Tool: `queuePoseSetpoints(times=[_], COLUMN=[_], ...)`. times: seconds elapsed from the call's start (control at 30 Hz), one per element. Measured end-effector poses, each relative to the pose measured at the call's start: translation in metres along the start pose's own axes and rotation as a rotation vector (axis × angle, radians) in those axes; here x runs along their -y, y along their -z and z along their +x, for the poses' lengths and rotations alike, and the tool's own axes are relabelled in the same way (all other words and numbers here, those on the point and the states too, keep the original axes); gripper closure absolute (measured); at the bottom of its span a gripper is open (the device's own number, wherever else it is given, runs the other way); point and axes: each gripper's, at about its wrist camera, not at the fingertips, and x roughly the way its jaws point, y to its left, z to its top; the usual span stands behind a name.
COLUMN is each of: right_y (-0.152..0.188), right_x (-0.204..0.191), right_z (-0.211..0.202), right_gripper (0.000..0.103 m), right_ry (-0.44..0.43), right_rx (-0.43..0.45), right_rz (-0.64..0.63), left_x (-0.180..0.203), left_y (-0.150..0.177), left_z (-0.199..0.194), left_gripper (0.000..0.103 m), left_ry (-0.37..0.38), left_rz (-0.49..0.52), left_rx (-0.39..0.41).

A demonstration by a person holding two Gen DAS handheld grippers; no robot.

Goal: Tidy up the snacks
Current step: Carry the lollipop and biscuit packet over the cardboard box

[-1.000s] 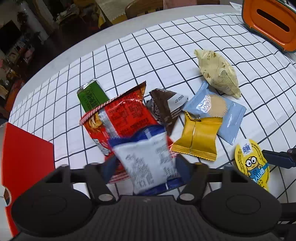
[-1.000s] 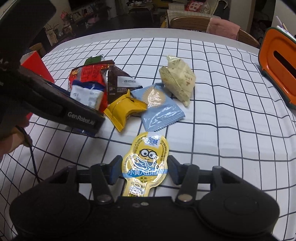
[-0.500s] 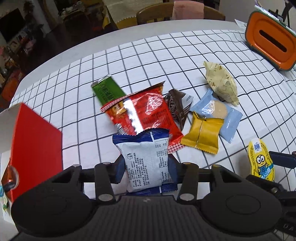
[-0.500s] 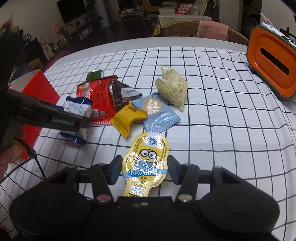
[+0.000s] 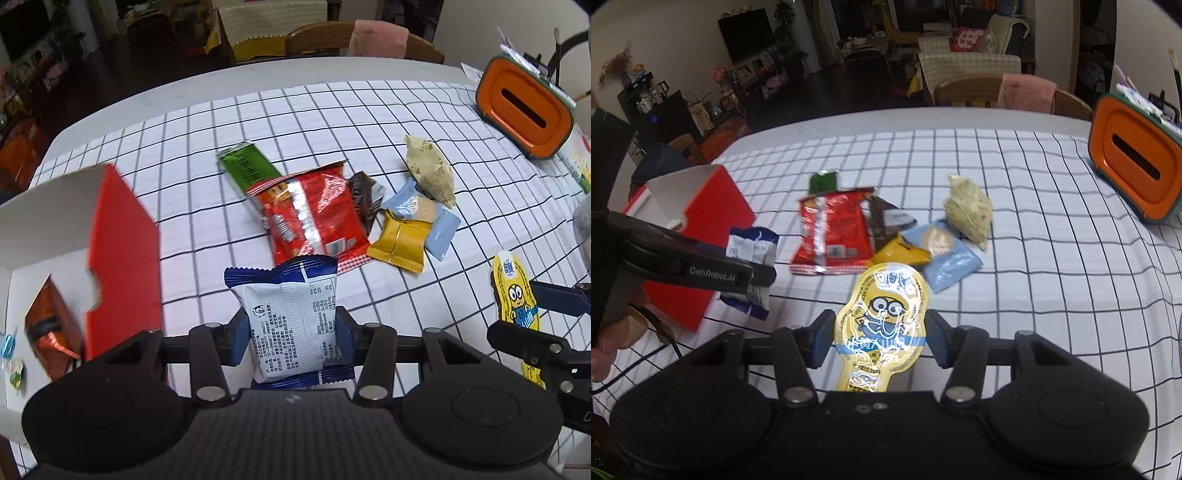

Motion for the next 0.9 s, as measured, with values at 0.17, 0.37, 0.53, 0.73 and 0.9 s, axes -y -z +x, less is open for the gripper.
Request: queuePoseSetpoints(times=[0.17,0.37,0.53,0.73,0.9], right_y=[-0.007,-0.014,-0.021,-0.029,-0.034], right_x=[-0.027,-0.064,-0.096,-0.135,-0.164], right_z=[-0.012,-0.019,-0.020,-0.016,-0.009], right_gripper=[0.052,0.052,0.052,0.052,0.052], right_ry=[-0.007,-0.023,-0.034,-0.041,-0.045], right_rx=[0.025,0.049,0.066,0.085,0.095], right_rz=[-0.029,-0.070,-0.103,-0.142,-0.169], left_x=[-0.023,-0.051,-0.080,-0.118,-0.147], left_y=[0.008,0.016,0.023,0.030,0.037], left_z=[-0.022,-0.047,-0.062,-0.078,-0.090], left_gripper=[0.056,0.056,0.056,0.056,0.056], left_ry=[0.022,0.034,0.026,0.020,0.013], left_rz=[-0.018,-0.032,-0.047,-0.069,-0.074], left_rx=[0.017,0.052,0.081,0.103,0.125])
